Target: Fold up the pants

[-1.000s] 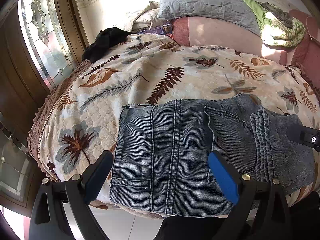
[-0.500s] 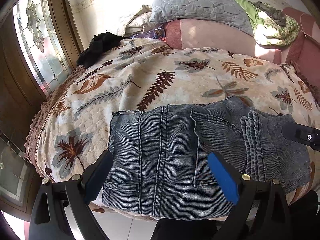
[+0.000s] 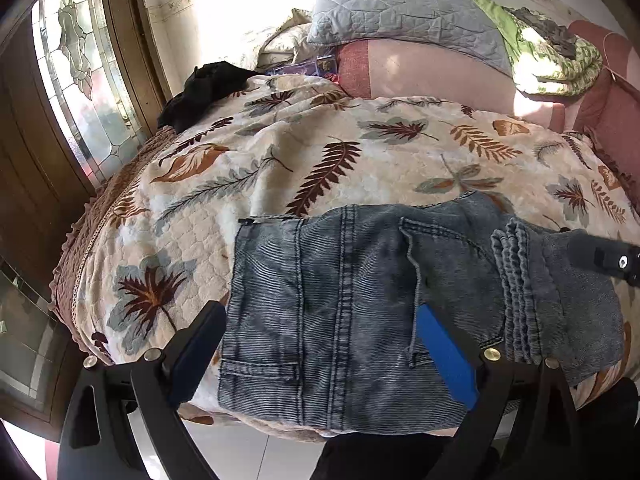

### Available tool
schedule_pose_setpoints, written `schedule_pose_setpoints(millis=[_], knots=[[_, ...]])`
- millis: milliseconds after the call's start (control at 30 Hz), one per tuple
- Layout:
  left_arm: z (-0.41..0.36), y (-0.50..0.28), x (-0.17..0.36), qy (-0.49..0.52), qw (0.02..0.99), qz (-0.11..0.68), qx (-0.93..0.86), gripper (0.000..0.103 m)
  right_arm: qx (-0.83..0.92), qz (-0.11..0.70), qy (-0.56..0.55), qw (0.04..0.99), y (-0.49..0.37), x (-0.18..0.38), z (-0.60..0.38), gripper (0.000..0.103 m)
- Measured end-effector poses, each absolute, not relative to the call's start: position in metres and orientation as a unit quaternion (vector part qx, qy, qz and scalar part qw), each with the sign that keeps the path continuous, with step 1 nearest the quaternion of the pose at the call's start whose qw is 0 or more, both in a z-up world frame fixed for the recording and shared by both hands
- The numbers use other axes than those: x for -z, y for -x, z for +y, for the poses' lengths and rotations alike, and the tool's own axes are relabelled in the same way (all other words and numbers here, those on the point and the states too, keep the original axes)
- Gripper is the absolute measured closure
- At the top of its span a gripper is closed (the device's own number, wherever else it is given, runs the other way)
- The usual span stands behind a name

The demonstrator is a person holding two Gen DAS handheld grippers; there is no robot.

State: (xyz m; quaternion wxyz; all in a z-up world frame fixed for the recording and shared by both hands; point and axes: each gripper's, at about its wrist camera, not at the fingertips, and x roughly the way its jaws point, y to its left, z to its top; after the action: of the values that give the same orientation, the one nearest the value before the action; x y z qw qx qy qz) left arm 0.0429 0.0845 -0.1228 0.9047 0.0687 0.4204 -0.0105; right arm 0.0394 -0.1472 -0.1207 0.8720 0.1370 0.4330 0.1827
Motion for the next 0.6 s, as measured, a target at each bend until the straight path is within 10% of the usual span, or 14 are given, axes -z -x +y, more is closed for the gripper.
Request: schedule_pose_setpoints(millis=[167,600], knots=[[0.140,-0.033,0.149,-0.052,0.888,0.456,-0.037,0.006,-0.214,0.444,-0.099,0.865,-0.064,0.111,-0.107,0.039],[0.197,-0.023,0.181,0.018,0.874,0.485,-0.021,0.006,-0.282,0.477,0.035,0.831,-0.140,0.143,0.057,0.038]])
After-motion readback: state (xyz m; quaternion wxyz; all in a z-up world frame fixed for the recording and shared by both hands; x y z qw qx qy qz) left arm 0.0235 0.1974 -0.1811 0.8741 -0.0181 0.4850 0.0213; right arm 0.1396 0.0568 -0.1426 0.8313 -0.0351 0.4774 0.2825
